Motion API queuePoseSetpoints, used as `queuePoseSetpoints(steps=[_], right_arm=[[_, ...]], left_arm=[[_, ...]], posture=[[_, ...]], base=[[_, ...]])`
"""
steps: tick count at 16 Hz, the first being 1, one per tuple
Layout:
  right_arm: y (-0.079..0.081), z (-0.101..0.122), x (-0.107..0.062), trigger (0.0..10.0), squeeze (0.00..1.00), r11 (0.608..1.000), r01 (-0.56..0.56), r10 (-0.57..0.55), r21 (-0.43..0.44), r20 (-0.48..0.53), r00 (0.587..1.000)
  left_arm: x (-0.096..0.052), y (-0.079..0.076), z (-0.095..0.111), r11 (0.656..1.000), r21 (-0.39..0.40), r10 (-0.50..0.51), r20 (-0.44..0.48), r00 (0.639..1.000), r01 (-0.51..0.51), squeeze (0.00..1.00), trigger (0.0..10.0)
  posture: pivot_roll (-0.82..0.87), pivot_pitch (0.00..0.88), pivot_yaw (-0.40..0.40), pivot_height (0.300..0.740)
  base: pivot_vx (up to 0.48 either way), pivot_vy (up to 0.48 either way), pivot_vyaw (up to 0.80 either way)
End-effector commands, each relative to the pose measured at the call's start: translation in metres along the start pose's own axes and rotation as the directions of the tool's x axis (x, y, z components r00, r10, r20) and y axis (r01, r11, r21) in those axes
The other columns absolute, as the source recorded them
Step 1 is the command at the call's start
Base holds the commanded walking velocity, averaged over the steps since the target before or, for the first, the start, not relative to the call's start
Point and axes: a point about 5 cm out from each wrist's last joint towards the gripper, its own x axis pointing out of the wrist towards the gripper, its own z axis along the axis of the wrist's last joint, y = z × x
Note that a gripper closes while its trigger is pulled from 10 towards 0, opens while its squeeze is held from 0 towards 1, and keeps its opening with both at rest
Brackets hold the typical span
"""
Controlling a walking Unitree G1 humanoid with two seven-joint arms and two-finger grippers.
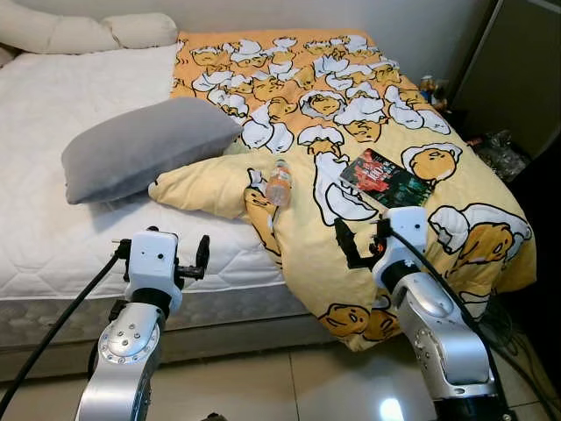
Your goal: Clean up the room
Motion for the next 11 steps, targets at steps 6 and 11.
queuePoseSetpoints(steps=[6, 11], right_arm=[[0.0099, 0.0001, -0.0042, 10.0, 0.0, 0.995, -0.07, 0.07, -0.077, 0.004, 0.998], [0.0108, 0.004, -0.0011, 10.0, 0.0, 0.996, -0.045, 0.047, -0.075, 0.035, 0.998]], left_arm=[[0.001, 0.0055, 0.0037, 1.0, -0.019, 0.023, 0.002, 1.0, -0.023, 0.0, 10.0], [0.0004, 0.0066, 0.0037, 1.0, -0.012, 0.021, 0.0, 1.0, -0.021, 0.0, 10.0]], posture=[[-0.02, 0.0, 0.017, 0.74], [-0.02, 0.0, 0.018, 0.74]], base=[[0.318, 0.0, 0.27], [0.325, 0.0, 0.16]])
